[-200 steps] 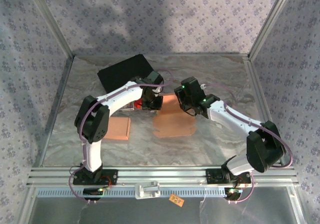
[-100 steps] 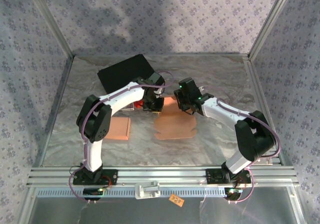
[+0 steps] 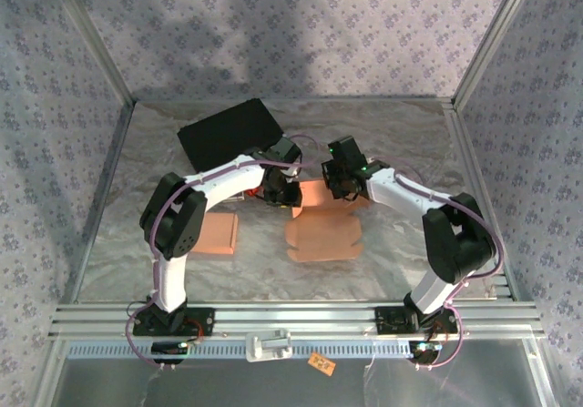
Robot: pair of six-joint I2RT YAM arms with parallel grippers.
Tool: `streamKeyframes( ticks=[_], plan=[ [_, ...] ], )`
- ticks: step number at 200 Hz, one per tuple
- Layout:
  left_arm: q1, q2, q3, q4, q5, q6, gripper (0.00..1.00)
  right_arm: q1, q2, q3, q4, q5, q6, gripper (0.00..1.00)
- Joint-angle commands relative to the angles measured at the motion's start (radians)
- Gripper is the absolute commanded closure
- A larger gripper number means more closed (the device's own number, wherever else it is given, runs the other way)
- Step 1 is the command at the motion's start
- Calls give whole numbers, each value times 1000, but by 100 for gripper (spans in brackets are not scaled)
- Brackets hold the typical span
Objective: Fold the paper box
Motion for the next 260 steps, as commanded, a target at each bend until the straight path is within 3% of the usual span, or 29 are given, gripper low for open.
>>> streamKeyframes(
  ticks=[1,115,260],
  plan=[
    [4,-46,-24,81,-33,29,73,-7,21,23,-164,-6,-1,100],
    [-10,-163,-220,380,-40,49,71,-37,56,36,-195,-61,46,100],
    [-43,-131,-254,453,-59,-79,69,-44,37,17,-158,-70,84,100]
  ],
)
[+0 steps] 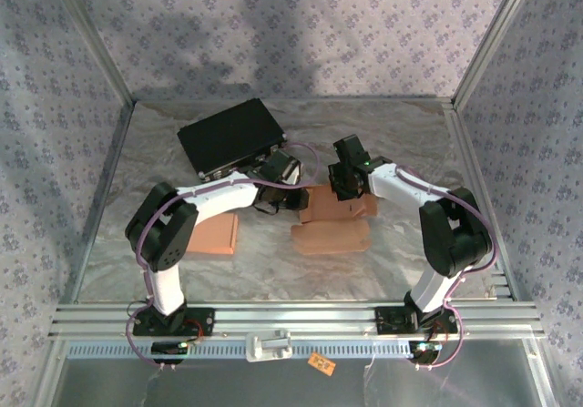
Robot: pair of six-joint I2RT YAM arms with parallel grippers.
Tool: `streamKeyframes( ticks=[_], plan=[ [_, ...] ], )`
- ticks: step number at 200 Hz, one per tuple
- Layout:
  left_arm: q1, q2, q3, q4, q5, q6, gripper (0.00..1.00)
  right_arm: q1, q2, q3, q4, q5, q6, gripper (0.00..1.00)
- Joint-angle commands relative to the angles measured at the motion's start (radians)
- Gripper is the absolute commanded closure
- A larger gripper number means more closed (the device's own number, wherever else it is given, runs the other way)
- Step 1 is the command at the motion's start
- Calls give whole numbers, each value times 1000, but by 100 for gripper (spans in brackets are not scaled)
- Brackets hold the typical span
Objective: Fold the paper box
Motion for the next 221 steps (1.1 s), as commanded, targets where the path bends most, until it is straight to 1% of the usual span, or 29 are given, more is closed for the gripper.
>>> streamKeyframes(
  ticks=[1,26,63,93,144,167,188,221],
  plan=[
    [3,-7,-21,85,-24,-48,69,3,-5,-9,-59,-14,13,100],
    [6,-40,-63,143,4,-67,63,-7,-7,-18,-55,-18,16,100],
    [11,-53,-120,197,11,-72,63,-13,-3,-23,-45,-29,32,100],
    [9,-83,-155,267,17,-75,62,-24,0,-19,-69,-37,56,100],
    [-1,-49,-133,224,22,-63,62,-33,15,-13,-59,-59,72,100],
    [-12,-31,-109,192,-23,-64,66,-28,16,-11,-54,-66,82,100],
    [-21,-24,-101,175,-78,-75,72,-24,16,-18,-51,-67,88,100],
    [-38,-17,-88,165,-116,-81,86,-25,14,-24,-52,-73,93,100]
  ],
)
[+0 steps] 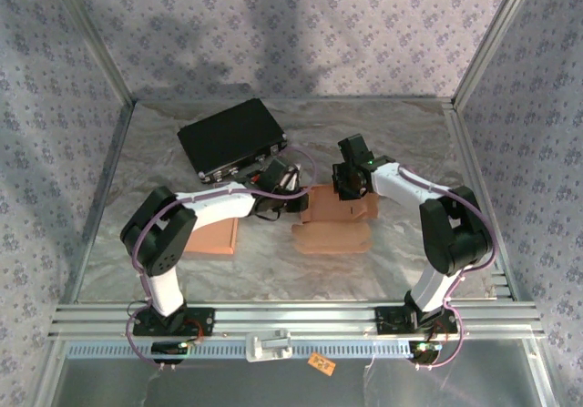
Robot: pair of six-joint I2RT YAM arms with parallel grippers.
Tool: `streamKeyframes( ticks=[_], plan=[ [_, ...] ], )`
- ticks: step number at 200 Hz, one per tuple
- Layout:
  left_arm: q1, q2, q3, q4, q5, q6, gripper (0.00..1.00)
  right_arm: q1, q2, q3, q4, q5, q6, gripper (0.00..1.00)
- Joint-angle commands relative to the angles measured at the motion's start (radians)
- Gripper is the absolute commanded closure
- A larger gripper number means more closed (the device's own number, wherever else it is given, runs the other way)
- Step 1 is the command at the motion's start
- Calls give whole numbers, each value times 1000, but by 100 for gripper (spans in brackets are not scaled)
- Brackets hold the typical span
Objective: Fold the paper box
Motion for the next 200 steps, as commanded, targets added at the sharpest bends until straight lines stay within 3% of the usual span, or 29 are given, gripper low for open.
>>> streamKeyframes(
  ticks=[1,38,82,98,151,158,171,187,200],
  plan=[
    [-13,24,35,-23,-68,-6,86,9,7,-16,-47,-26,19,100],
    [-39,22,52,-65,-122,-12,100,10,8,-15,-43,-26,26,100],
    [-61,15,56,-86,-172,-29,100,15,13,-15,-35,-31,34,100],
    [-61,10,54,-66,-157,-20,82,16,12,-20,-35,-32,33,100],
    [-7,-59,-5,4,22,-13,65,9,4,-26,-40,-10,-1,100],
    [2,-74,-15,20,62,-18,51,10,3,-24,-42,-6,-9,100],
    [8,-109,-11,-11,83,-20,33,10,-2,-23,-46,7,-16,100],
    [8,-140,25,-142,5,-60,31,11,-11,-23,-38,18,-18,100],
    [17,-139,42,-192,8,-109,31,17,-17,-23,-35,30,-18,100]
  ],
)
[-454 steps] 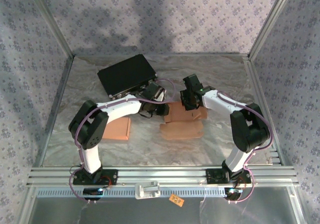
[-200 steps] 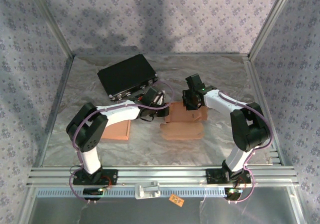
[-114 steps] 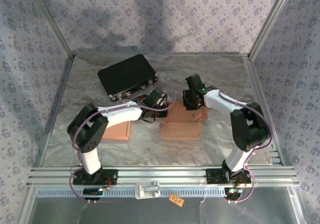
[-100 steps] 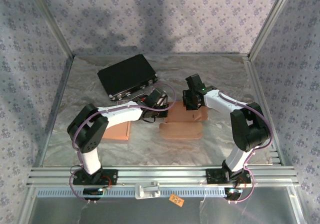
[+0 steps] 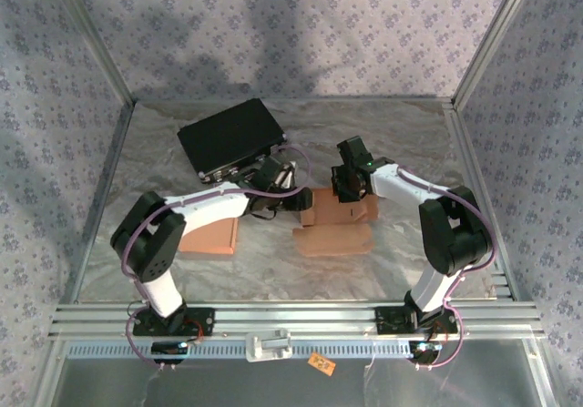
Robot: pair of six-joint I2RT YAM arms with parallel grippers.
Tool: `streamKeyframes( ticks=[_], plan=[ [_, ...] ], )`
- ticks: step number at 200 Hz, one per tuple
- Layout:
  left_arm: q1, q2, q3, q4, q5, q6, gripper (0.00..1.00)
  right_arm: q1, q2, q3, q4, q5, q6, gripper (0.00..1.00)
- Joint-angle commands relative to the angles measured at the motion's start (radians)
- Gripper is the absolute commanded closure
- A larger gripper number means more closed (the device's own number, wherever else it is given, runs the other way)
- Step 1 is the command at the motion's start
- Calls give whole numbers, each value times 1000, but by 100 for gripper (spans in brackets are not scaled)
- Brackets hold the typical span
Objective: Fold the paper box
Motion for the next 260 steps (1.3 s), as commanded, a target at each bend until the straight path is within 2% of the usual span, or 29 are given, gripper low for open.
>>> streamKeyframes(
  ticks=[1,31,65,95,125,152,197,223,260],
  plan=[
    [5,-49,54,-124,4,-73,31,11,-18,-11,-34,36,-14,100],
    [-11,-23,73,-150,20,-143,34,25,-31,-17,-16,69,0,100],
    [-22,29,211,-288,-89,-145,33,48,-47,-33,-4,97,1,100],
    [-65,68,260,-287,-95,-148,35,65,-73,-71,24,117,41,100],
    [-113,150,357,-398,-174,-90,32,68,-81,-65,22,114,61,100],
    [-125,217,448,-579,-369,-111,32,70,-90,-69,26,109,85,100],
    [-148,247,443,-561,-429,-110,32,68,-110,-98,41,96,103,100],
    [-152,262,482,-625,-489,-116,33,67,-122,-111,45,98,103,100],
    [-168,126,403,-518,-461,-92,32,65,-124,-111,48,105,97,100]
  ],
)
